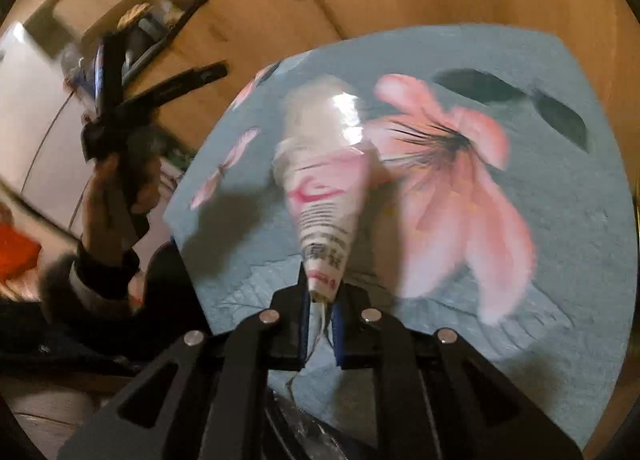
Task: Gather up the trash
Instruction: 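Grasp the white tissue with the left tool while the right tool holds the carton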
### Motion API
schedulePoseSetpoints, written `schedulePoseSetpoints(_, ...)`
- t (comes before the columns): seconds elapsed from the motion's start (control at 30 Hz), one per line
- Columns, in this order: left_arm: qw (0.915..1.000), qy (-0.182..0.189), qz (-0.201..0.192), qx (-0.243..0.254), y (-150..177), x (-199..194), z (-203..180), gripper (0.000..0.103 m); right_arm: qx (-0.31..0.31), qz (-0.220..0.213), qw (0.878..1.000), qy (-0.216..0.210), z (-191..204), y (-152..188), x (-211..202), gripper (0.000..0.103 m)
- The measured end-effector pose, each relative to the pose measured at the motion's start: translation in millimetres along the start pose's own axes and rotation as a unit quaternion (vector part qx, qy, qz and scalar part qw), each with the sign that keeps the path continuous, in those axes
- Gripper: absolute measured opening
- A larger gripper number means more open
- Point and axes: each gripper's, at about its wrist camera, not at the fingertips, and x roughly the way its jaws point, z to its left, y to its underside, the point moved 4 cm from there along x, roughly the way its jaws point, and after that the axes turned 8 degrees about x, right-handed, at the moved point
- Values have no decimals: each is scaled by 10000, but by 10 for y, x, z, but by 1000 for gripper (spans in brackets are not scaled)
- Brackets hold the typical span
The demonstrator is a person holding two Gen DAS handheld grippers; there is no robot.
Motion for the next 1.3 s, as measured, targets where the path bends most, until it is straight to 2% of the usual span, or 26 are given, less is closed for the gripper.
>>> schedulePoseSetpoints(0.07, 9998, 75, 98, -165, 16, 52, 78, 95, 172, -108, 9996, -193, -93, 3, -166, 10)
schedulePoseSetpoints(0.1, 9997, 32, 133, -191, 26, 70, 101, 95, 183, -89, 9997, 143, -189, 11, -201, 10)
schedulePoseSetpoints(0.13, 9996, -28, 179, -220, 38, 98, 137, 95, 266, -139, 9995, 25, -195, 0, -239, 10)
schedulePoseSetpoints(0.2, 9995, -35, 191, -258, 58, 108, 188, 95, 459, -455, 9951, -745, -150, -55, -467, 11)
schedulePoseSetpoints(0.23, 9995, -64, 180, -252, 69, 97, 205, 95, 372, -460, 9967, -558, -147, -78, -502, 11)
schedulePoseSetpoints(0.27, 9995, -117, 174, -229, 80, 91, 219, 95, 178, -336, 9993, 30, -158, -89, -452, 11)
schedulePoseSetpoints(0.3, 9995, -145, 185, -219, 91, 91, 230, 95, 60, -230, 9989, 402, -146, -85, -386, 11)
schedulePoseSetpoints(0.33, 9994, -137, 197, -230, 97, 90, 241, 95, 61, -194, 9995, 261, -132, -90, -399, 11)
schedulePoseSetpoints(0.37, 9994, -101, 203, -250, 105, 87, 252, 95, 158, -307, 9993, -118, -111, -117, -478, 11)
schedulePoseSetpoints(0.4, 9995, -72, 197, -246, 115, 78, 249, 95, 190, -397, 9990, -105, -127, -143, -522, 11)
schedulePoseSetpoints(0.43, 9995, -56, 196, -220, 123, 71, 236, 95, 153, -351, 9992, 137, -166, -157, -448, 11)
schedulePoseSetpoints(0.47, 9996, -7, 209, -179, 133, 71, 203, 95, 58, -195, 9983, 550, -227, -146, -351, 11)
schedulePoseSetpoints(0.5, 9996, 82, 229, -142, 137, 79, 161, 95, 54, -74, 9976, 693, -262, -111, -283, 11)
schedulePoseSetpoints(0.57, 9979, 537, 351, 40, 167, 112, -52, 95, 173, -177, 9988, 430, -273, -101, -340, 11)
schedulePoseSetpoints(0.6, 9953, 832, 449, 230, 181, 138, -223, 95, 183, -307, 9988, 321, -275, -121, -413, 11)
schedulePoseSetpoints(0.63, 9937, 953, 498, 329, 188, 153, -316, 95, 191, -358, 9988, 277, -254, -135, -430, 11)
schedulePoseSetpoints(0.8, 9732, 1654, 870, 1341, 210, 261, -1073, 95, 189, -424, 9978, 475, -259, -50, -478, 11)
schedulePoseSetpoints(0.9, 9573, 1620, 1181, 2084, 335, 414, -1515, 95, 367, -634, 9964, 429, -150, 99, -550, 11)
schedulePoseSetpoints(1.0, 9462, 1467, 1488, 2473, 491, 515, -1734, 93, 506, -804, 9946, 420, -177, 95, -564, 11)
schedulePoseSetpoints(1.07, 9396, 1378, 1590, 2701, 596, 519, -1827, 81, 566, -895, 9936, 392, -216, 103, -581, 11)
schedulePoseSetpoints(1.1, 9390, 1501, 1623, 2633, 614, 491, -1835, 66, 592, -934, 9932, 377, -232, 101, -599, 11)
schedulePoseSetpoints(1.13, 9385, 1625, 1657, 2555, 627, 459, -1838, 23, 612, -973, 9927, 364, -268, 111, -624, 11)
schedulePoseSetpoints(1.17, 9394, 1621, 1684, 2509, 636, 430, -1827, 3, 634, -1020, 9922, 336, -281, 110, -639, 12)
schedulePoseSetpoints(1.23, 9517, 1116, 1392, 2498, 570, 367, -1741, 4, 644, -1082, 9916, 293, -279, 113, -645, 13)
schedulePoseSetpoints(1.27, 9577, 1163, 1239, 2324, 493, 307, -1673, 4, 642, -1102, 9914, 285, -270, 112, -637, 13)
schedulePoseSetpoints(1.3, 9624, 1381, 1130, 2046, 398, 235, -1592, 4, 632, -1106, 9915, 267, -263, 119, -634, 13)
